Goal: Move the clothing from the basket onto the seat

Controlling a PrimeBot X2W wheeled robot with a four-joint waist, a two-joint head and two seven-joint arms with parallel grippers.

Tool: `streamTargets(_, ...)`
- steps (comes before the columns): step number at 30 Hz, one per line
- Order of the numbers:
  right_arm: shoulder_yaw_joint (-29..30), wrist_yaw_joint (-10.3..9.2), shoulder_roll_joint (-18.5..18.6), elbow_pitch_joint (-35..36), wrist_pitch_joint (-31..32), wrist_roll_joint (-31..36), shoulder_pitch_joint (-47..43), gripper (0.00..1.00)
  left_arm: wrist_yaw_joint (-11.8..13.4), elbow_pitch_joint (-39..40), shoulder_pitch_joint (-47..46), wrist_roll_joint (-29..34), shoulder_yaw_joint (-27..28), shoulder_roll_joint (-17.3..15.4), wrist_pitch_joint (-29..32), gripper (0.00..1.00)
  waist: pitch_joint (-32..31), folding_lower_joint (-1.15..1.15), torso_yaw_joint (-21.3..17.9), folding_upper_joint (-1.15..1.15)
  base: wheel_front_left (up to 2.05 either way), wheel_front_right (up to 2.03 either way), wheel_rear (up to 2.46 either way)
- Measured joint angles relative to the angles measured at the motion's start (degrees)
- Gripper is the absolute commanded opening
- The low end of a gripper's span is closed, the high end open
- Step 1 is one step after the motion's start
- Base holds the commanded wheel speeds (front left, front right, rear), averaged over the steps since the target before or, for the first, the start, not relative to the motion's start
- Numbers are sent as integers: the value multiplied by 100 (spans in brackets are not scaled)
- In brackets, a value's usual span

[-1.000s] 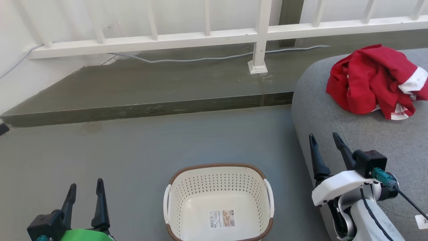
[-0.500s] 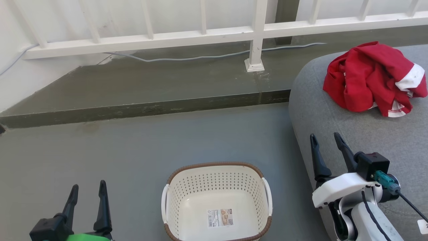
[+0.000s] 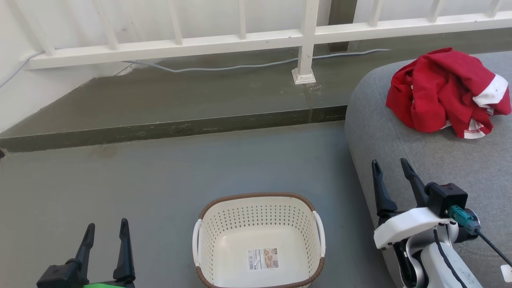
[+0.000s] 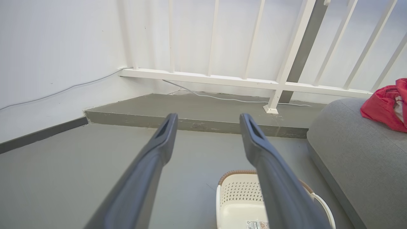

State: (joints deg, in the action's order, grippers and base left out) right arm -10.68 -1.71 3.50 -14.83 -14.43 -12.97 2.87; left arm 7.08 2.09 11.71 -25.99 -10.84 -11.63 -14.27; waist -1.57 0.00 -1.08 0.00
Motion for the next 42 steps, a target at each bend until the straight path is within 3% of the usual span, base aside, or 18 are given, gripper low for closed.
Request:
streamTargets(11, 1, -42, -1, 44, 0, 0, -106, 100, 0, 36, 23, 214, 1, 5, 0, 100, 14, 0, -10, 0, 0, 0, 0)
streamTargets(12, 0, -41, -1, 27, 1, -2, -108, 0, 0, 20, 24, 216, -9, 10, 3, 0, 15, 0, -11, 0, 0, 0, 0)
streamTargets(24, 20, -31, -30, -316, 53, -221, -402, 0, -49, -326, 36, 15, -112, 203, 21, 0, 25, 0, -5, 0, 0, 0, 0)
streamTargets(42, 354, 122, -49, -311, 452, -1791, -357, 0, -213, -382, 23, -1339, 110, 346, 327, 0, 57, 0, 14, 0, 0, 0, 0)
